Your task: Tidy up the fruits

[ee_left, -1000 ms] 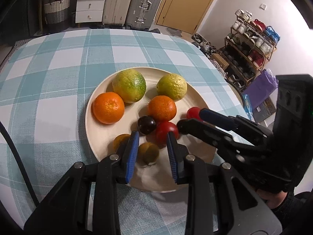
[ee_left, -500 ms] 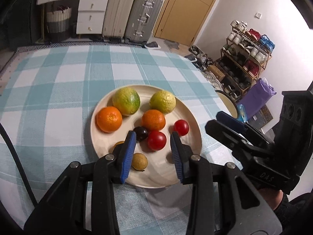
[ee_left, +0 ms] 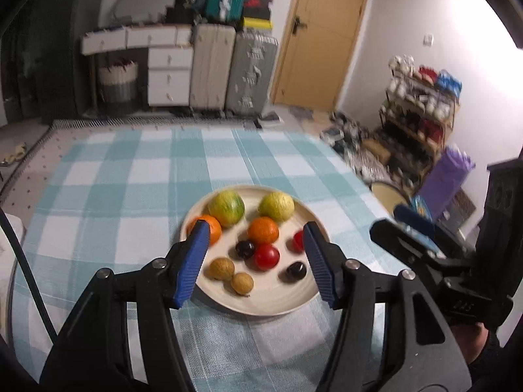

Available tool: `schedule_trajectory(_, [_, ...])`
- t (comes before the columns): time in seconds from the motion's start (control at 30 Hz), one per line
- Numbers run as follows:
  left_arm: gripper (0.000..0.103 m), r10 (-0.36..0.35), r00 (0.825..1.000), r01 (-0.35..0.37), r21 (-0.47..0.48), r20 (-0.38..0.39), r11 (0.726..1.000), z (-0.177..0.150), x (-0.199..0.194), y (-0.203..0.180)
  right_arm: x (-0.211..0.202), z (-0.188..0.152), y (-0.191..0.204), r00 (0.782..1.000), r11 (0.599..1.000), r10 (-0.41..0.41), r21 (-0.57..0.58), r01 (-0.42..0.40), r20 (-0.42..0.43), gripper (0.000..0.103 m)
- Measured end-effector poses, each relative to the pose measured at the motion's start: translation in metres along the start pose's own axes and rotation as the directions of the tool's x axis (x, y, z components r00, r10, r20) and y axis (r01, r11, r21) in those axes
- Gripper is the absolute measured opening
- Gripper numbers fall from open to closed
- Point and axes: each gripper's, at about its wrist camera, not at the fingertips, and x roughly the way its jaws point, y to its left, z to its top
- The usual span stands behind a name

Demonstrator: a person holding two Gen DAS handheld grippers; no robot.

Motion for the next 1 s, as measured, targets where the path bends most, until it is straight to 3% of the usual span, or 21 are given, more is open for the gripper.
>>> schedule_trajectory(0.07, [0.063,0.019,0.998,-0.018,-0.015,0.052,1.0,0.002,-0.015,0.002,-0.007,0.001,0.001,1.0,1.0,0.002,0.004,-0.002,0.018,0.099])
schedule_trajectory(0.13, [0.081,0.051,0.994,-0.048,-0.025,0.099,0.999,0.004,-0.028,0.004,-0.014,0.001,0.003,0.999,1.0,0.001,-0.001,-0.001,0.036,0.1])
schedule_trajectory(0.3, [0.084,0.156,0.968,-0.152,-0.034,0.197,0.988,0.004,-0.057,0.007,-0.031,0.0,0.012,0.997,1.0,0.006,-0.03,-0.003,0.078,0.103])
schedule_trajectory(0.5, [0.102,0.202,0.951,-0.189,-0.073,0.236,0.979,-0.006,-0.077,0.017,-0.038,-0.002,0.021,0.996,0.999,0.007,-0.052,-0.002,0.09,0.103])
schedule_trajectory(0.8, [0.102,0.268,0.925,-0.266,-0.044,0.269,0.963,-0.027,-0.084,0.014,-0.05,-0.01,0.027,0.989,0.998,-0.003,-0.065,0.013,0.147,0.103])
schedule_trajectory(1.0, [0.102,0.249,0.914,-0.245,-0.053,0.319,0.968,-0.043,-0.087,0.017,-0.056,-0.02,0.03,0.984,0.995,-0.028,-0.089,0.044,0.176,0.103])
